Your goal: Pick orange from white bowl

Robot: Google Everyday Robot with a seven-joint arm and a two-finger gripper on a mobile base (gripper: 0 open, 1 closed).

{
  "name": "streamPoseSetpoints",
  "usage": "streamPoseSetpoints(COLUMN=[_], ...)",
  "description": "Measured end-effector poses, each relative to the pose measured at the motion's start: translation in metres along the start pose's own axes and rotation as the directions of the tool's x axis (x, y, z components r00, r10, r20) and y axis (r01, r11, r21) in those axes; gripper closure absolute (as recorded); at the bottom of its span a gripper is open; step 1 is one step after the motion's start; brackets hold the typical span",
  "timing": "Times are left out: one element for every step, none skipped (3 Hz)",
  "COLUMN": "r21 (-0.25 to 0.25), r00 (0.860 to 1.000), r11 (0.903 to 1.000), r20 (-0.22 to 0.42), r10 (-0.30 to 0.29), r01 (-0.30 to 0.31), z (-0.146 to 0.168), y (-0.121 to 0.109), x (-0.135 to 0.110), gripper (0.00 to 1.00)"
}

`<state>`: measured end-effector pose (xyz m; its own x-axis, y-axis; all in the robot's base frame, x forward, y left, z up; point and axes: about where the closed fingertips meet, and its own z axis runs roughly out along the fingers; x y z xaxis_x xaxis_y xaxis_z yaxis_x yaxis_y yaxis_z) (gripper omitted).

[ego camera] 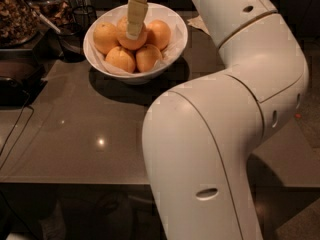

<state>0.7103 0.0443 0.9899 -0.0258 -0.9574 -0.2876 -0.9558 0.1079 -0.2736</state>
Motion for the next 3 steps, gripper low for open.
streamPoseSetpoints(r21=[-0.007,-0.020,-0.035], r00=[1.000,0.999,0.999], r11=[0.9997,0.9993,0.9990], r20=[-0.011,-0.014,-0.016], r10=[-0.022,-0.032,-0.029], r01=[0.022,0.031,0.029], z=[0.013,0.027,0.039], y=[-0.004,-0.007,-0.010], x=[-0.004,-0.004,-0.001], gripper=[0.29,0.29,0.27])
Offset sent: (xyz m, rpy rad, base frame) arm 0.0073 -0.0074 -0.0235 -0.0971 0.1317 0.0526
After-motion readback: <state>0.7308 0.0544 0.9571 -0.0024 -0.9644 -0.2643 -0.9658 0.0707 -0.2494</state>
